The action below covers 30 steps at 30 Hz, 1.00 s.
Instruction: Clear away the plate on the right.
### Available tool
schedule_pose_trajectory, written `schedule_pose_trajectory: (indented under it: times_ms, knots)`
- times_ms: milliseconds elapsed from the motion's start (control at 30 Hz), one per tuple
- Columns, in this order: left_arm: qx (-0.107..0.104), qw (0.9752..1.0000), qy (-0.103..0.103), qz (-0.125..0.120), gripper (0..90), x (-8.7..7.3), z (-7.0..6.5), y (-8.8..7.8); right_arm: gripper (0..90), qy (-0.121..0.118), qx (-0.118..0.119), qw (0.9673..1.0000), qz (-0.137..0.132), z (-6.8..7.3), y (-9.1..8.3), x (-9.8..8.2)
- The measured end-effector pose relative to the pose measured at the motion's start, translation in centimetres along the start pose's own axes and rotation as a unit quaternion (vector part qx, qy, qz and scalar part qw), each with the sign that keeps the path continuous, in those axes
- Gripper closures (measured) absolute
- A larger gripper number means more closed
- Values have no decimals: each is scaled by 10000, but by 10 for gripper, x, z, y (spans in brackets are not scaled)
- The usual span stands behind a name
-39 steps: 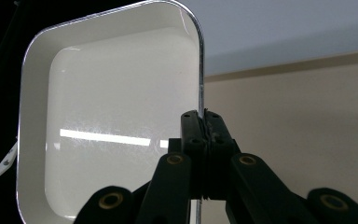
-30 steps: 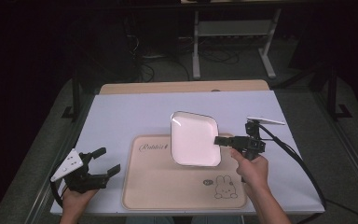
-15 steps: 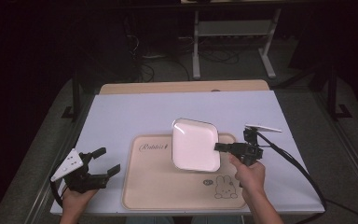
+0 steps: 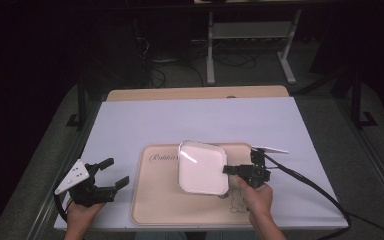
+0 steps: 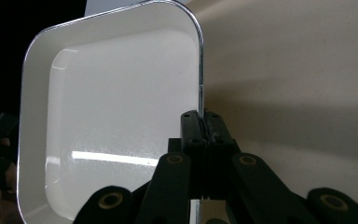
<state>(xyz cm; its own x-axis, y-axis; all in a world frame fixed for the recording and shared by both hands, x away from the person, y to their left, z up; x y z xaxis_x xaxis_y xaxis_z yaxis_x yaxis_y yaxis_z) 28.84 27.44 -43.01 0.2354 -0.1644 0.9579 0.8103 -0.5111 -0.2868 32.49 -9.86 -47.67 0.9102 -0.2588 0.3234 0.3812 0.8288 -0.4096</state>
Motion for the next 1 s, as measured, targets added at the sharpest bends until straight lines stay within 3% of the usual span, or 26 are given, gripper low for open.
schedule_pose_trajectory:
  times_ms: [333, 1000]
  knots:
    - [-9, 10000, 2, 3, 139, 0, 0, 0, 881, 120, -163, 9997, -98, -8, 12, -10]
    - [-12, 10000, 24, 5, 140, 0, -1, 0, 829, 199, -428, 9982, -372, -21, 6, -10]
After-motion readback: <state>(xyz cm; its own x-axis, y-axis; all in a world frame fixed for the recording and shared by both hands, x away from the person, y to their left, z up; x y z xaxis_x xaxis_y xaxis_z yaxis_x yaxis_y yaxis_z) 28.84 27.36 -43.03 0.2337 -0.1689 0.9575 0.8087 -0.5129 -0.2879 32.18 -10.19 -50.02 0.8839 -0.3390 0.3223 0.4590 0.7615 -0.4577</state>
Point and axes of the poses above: each handheld gripper's, and its own axes: y roughly forward along the jaws, x roughly out of its top, z roughly to its left, the point moved 7 cm from there along y, roughly forward along the jaws, and after that the axes turned 13 degrees about x, right-handed, at the moved point
